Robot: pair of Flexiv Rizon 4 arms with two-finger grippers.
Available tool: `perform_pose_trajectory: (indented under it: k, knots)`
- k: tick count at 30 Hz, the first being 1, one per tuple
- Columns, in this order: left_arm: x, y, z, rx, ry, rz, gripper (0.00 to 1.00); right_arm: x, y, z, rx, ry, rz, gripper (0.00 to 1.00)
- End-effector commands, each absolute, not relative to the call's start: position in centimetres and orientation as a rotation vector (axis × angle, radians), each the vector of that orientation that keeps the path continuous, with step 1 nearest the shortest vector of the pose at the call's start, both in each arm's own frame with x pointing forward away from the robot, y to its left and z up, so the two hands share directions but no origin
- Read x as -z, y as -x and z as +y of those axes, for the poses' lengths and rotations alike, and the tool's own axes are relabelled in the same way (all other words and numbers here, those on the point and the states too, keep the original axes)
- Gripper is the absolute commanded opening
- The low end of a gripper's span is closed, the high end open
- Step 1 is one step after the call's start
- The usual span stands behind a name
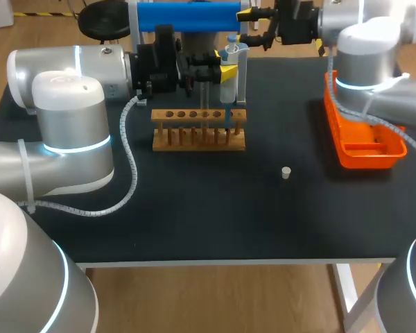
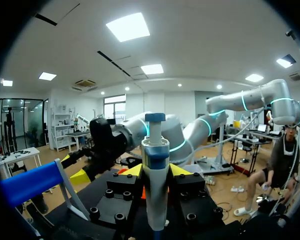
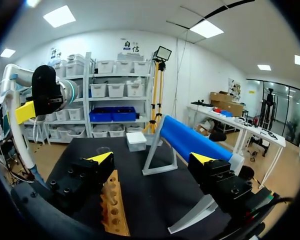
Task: Invert the test tube, pick up the pipette, mount the tip to pipette, aspirate from beaker and dispense into the tube, eject the tip, return the pipette, and cap with the stopper.
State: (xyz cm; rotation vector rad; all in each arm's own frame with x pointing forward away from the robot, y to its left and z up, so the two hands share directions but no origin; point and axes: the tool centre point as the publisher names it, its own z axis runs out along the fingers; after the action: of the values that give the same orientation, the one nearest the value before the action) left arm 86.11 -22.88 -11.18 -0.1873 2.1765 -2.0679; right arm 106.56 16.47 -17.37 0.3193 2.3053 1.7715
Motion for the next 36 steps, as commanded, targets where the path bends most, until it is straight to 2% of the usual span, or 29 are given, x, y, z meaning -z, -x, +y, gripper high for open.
perform_pose_trajectory:
  k: [1,36]
  knots:
    - [11.3,-86.1,-23.0,2.072,0.187,2.169,0.00,17.9,-107.1,17.0,-1.763,-0.336,2.304,1.00]
    - [11.3,-86.1,-23.0,2.072,0.187,2.169,0.00,18.8,-109.5,19.9,-1.732,-0.327,2.299,1.00]
